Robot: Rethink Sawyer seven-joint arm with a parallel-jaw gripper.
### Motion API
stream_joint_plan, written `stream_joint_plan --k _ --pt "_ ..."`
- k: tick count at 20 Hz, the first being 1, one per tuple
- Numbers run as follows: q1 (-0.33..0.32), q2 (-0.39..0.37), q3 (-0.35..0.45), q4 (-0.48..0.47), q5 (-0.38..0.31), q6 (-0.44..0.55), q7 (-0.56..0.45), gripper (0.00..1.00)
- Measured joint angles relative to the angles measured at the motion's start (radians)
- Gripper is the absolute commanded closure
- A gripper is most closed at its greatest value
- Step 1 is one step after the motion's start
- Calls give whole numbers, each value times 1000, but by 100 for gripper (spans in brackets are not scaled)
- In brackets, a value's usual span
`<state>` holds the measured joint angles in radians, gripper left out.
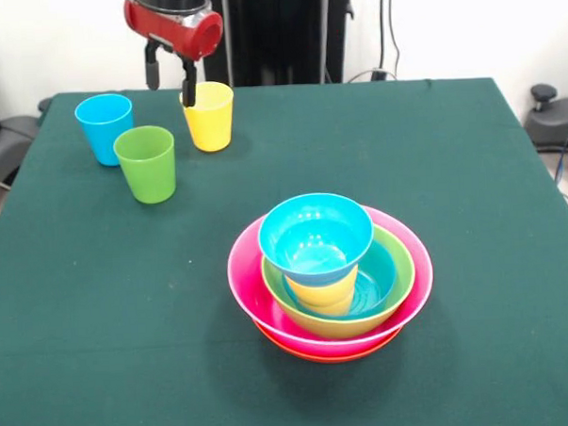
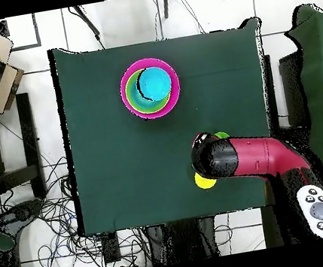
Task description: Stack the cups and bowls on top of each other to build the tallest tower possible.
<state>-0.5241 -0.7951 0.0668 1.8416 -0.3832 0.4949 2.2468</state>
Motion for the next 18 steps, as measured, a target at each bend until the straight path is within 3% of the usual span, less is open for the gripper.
stream_joint_plan --k 18 --pt "-35 45 -4 14 -1 -101 0 0"
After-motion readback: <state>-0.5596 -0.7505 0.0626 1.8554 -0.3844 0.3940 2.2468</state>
